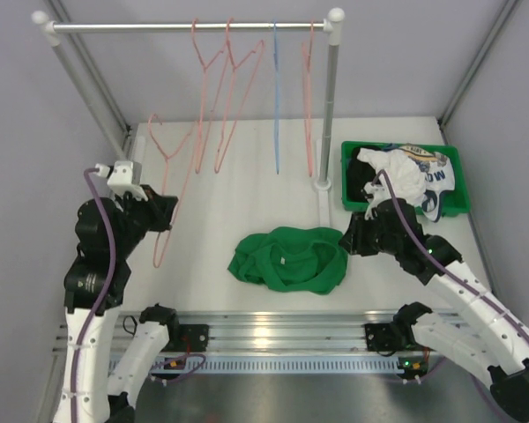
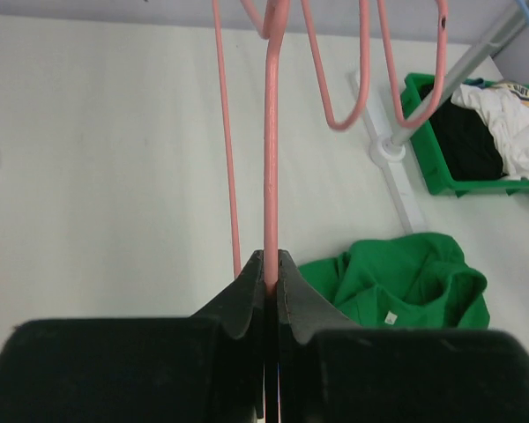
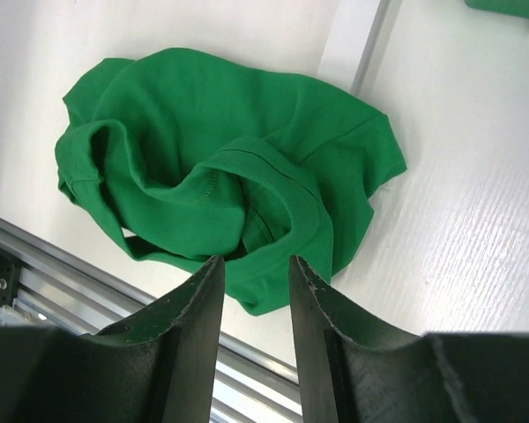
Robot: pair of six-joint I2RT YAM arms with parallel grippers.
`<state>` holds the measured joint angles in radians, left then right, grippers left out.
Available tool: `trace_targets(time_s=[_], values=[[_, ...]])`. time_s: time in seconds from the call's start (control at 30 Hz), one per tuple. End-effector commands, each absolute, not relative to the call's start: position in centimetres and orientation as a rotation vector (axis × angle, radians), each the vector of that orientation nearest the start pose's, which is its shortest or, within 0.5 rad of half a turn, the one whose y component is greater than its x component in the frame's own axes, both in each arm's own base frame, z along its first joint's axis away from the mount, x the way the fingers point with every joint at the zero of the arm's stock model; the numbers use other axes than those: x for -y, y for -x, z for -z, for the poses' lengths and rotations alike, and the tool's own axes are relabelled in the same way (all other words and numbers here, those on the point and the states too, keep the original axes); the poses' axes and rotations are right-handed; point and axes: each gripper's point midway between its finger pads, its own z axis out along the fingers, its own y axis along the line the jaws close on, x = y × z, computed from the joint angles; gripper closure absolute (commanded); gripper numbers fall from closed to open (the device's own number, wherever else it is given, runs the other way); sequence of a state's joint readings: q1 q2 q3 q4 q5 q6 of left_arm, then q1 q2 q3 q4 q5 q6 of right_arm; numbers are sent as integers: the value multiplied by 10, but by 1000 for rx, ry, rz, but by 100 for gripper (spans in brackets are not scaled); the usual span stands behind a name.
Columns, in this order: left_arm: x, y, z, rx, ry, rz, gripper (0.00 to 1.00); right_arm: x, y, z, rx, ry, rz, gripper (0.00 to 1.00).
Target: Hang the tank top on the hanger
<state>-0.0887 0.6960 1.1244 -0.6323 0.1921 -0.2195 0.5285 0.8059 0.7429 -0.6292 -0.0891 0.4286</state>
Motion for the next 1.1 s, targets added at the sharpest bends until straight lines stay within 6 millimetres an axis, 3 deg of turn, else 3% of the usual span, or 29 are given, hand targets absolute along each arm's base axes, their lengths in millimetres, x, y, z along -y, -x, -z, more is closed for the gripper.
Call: trace_targets(time_s=[0.0,0.13,0.27,0.77,1.07], values=[[83,-210,-312,-1901,-33,537,100,-164,-207,-182,-2269,211,-616,64],[95,-185,-286,-1963,-21,650,100,-168,-209,-180,-2268,197,-637,64],[108,-167,-275,-1984,-63,748,100,-170,-211,-178,-2274,193,-644,64],[140,-113,-274,-1905,-306,977,100,-178,-215,-166,-2306,208,-657,64],[156,-101,-275,-1908,-424,1103,100,-187,-216,-148,-2358,230,-604,65]])
